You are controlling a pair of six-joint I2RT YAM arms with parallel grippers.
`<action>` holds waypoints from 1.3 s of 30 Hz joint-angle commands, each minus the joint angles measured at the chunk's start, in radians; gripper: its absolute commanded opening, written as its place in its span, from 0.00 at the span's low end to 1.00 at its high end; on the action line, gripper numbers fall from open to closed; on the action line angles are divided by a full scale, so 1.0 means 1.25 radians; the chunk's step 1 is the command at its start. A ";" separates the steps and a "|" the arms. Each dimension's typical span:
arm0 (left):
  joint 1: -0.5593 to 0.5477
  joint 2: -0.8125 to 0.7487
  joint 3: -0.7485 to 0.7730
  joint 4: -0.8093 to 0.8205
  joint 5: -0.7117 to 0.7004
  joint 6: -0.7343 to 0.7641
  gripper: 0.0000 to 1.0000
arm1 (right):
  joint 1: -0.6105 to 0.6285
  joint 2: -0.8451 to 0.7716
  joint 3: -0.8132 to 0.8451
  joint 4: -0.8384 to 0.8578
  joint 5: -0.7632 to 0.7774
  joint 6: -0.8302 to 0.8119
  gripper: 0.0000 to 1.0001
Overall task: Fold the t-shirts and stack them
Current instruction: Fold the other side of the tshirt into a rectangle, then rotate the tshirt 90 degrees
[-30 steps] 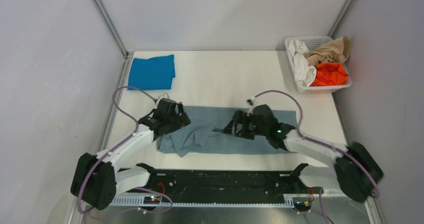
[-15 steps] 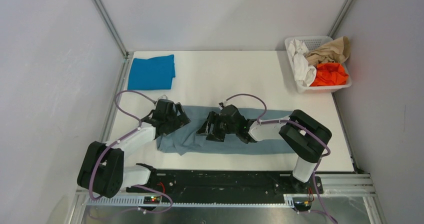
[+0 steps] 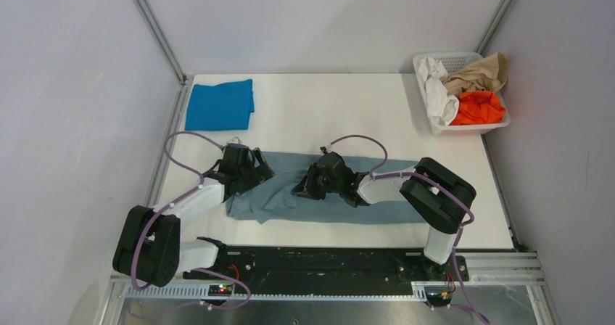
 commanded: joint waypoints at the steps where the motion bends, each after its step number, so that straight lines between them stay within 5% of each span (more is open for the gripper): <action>1: 0.012 0.015 -0.012 -0.001 -0.015 0.028 1.00 | 0.003 -0.007 0.035 -0.031 0.087 -0.023 0.14; 4: 0.015 0.014 -0.013 -0.002 -0.019 0.031 1.00 | -0.001 -0.030 0.043 -0.101 0.106 -0.054 0.03; 10: 0.022 0.009 -0.013 -0.001 -0.024 0.037 1.00 | -0.005 -0.080 0.069 -0.273 0.178 -0.130 0.01; 18: 0.026 -0.004 -0.012 -0.008 -0.029 0.046 1.00 | -0.006 -0.128 0.075 -0.437 0.230 -0.177 0.40; 22: 0.026 -0.034 0.004 -0.016 0.015 0.046 1.00 | -0.005 -0.278 0.075 -0.497 0.303 -0.236 0.65; 24: 0.025 -0.060 0.016 -0.018 0.044 0.034 1.00 | -0.012 -0.348 0.072 -0.531 0.356 -0.266 0.95; 30: -0.032 -0.138 0.065 -0.077 0.040 -0.005 1.00 | -0.193 -0.486 0.005 -0.679 0.409 -0.299 0.99; 35: -0.153 -0.111 0.075 -0.102 -0.024 -0.067 1.00 | -0.417 -0.609 -0.183 -0.561 0.238 -0.342 0.99; 39: -0.222 -0.009 0.103 -0.100 -0.031 -0.080 1.00 | -0.492 -0.605 -0.223 -0.523 0.203 -0.372 0.99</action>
